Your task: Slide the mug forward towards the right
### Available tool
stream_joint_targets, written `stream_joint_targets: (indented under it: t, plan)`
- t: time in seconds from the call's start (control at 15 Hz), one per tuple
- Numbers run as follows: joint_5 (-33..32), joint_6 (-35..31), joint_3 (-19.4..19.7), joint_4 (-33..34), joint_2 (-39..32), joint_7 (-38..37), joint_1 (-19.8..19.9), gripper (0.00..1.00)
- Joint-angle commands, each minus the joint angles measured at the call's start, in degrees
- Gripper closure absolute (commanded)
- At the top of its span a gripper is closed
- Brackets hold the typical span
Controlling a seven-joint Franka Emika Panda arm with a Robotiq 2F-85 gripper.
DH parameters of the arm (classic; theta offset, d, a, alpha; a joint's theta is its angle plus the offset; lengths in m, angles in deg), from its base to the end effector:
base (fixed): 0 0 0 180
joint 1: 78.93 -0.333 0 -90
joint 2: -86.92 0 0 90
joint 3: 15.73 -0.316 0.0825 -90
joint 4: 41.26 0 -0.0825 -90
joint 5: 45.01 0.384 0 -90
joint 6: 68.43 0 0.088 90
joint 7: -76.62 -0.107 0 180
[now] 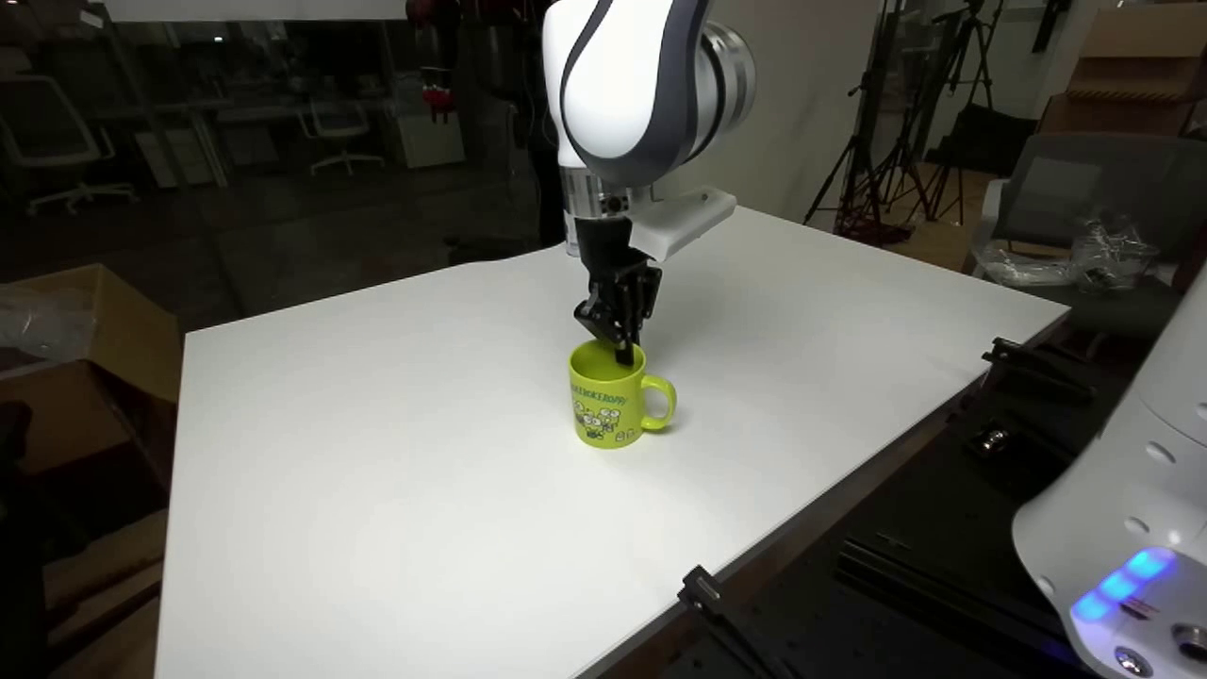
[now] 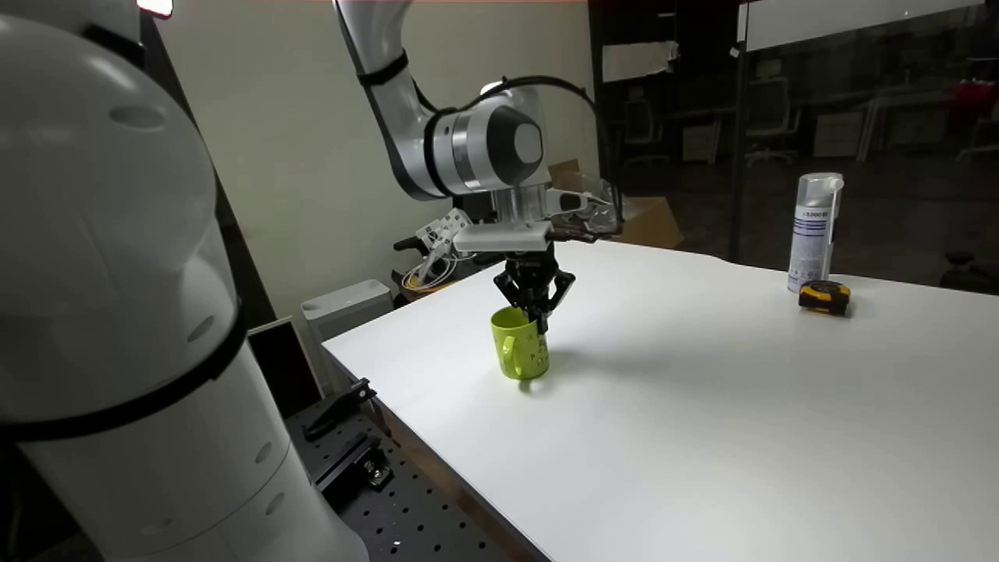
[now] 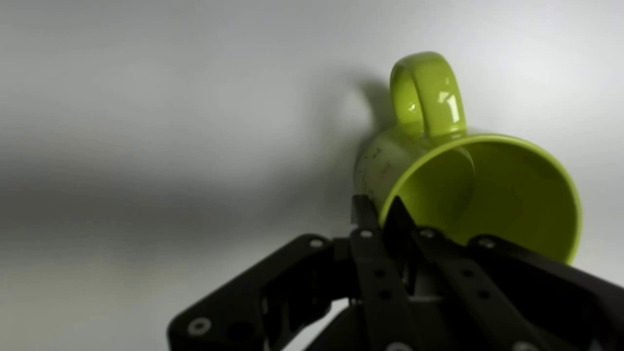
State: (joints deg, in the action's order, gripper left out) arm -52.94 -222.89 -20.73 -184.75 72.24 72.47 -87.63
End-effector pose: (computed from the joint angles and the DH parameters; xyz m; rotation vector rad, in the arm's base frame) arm 0.4454 0.1154 0.1800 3.0648 0.4496 -0.0873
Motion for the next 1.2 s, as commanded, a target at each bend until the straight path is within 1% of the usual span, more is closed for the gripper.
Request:
stream_joint_targets:
  t: [0.0, 0.4, 0.67, 1.0, 1.13]
  plan:
    - [2.3, 0.8, -0.2, 0.8, -0.3, 1.0, 1.1, 0.97]
    - [9.1, 1.2, 1.8, 3.4, -1.9, 3.7, 6.7, 0.97]
    - [11.8, 0.5, 3.6, 4.8, -2.6, 4.1, 9.9, 0.97]
    - [13.7, -1.8, 5.6, 4.8, -2.8, 2.9, 12.1, 0.97]
    - [13.6, -3.3, 6.6, 4.6, -2.9, 1.6, 12.0, 0.97]
